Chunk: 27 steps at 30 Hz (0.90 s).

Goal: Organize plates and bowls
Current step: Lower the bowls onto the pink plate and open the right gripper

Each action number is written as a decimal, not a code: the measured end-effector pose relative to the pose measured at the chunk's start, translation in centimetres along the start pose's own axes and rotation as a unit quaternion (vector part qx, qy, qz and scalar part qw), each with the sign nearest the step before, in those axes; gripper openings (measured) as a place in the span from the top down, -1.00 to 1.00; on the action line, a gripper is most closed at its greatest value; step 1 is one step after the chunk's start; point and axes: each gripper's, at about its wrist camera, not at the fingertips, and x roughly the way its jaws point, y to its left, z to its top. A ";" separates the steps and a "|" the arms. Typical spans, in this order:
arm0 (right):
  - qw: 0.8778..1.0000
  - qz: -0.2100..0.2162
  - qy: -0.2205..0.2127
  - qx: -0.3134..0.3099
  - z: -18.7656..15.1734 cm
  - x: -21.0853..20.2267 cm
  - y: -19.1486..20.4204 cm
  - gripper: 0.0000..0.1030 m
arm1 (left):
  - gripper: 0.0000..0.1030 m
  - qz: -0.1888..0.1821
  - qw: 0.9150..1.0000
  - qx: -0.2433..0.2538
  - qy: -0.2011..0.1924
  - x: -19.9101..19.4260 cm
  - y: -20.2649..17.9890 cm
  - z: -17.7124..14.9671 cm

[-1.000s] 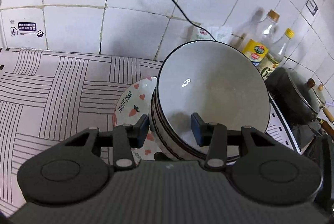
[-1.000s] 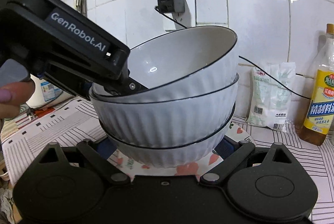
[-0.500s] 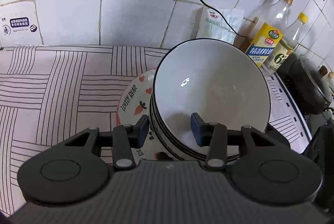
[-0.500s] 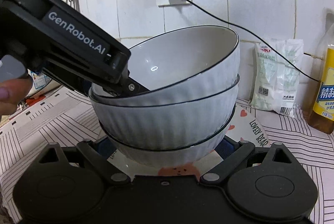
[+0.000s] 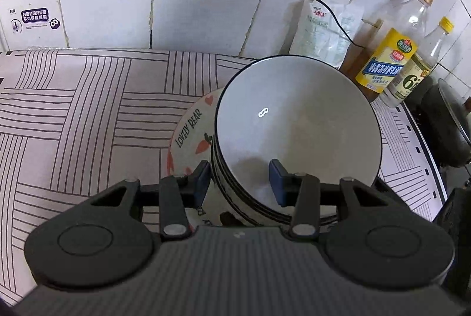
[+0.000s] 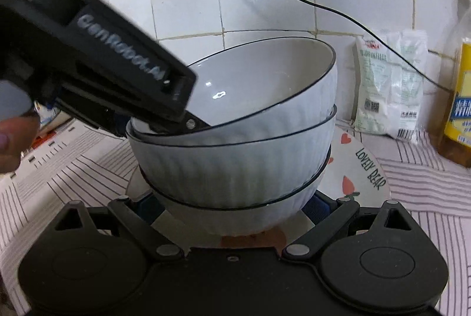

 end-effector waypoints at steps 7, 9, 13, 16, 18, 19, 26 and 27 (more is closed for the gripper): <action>1.000 0.006 0.023 -0.004 0.3 0.1 -0.2 -0.89 | 0.19 0.016 1.000 -0.009 0.007 -0.6 -0.6 0.0; 0.999 0.002 0.041 0.002 0.7 0.0 -0.1 -0.89 | 0.16 0.018 1.000 -0.016 0.001 -1.2 -0.7 -0.2; 0.998 -0.019 0.053 -0.016 1.0 -1.5 0.6 -0.90 | 0.08 0.024 0.999 -0.025 -0.012 -2.9 -0.7 -1.0; 0.999 -0.018 0.041 0.008 1.0 -3.8 0.2 -0.91 | 0.04 0.021 0.999 -0.033 -0.026 -4.4 -0.5 -1.5; 0.999 -0.019 0.038 0.023 0.9 -5.2 -0.2 -0.91 | 0.01 0.022 0.999 -0.038 -0.029 -5.4 -0.3 -1.6; 0.999 -0.023 0.036 0.024 0.8 -5.7 -0.3 -0.91 | 0.00 0.024 0.999 -0.036 -0.032 -6.0 -0.3 -1.7; 0.998 -0.042 0.038 0.022 0.4 -8.9 -0.1 -0.91 | -0.09 0.038 0.998 -0.015 -0.041 -9.2 -0.8 -2.7; 0.998 -0.043 0.038 0.023 0.3 -9.1 -0.2 -0.91 | -0.09 0.037 0.998 -0.012 -0.039 -9.6 -0.9 -2.9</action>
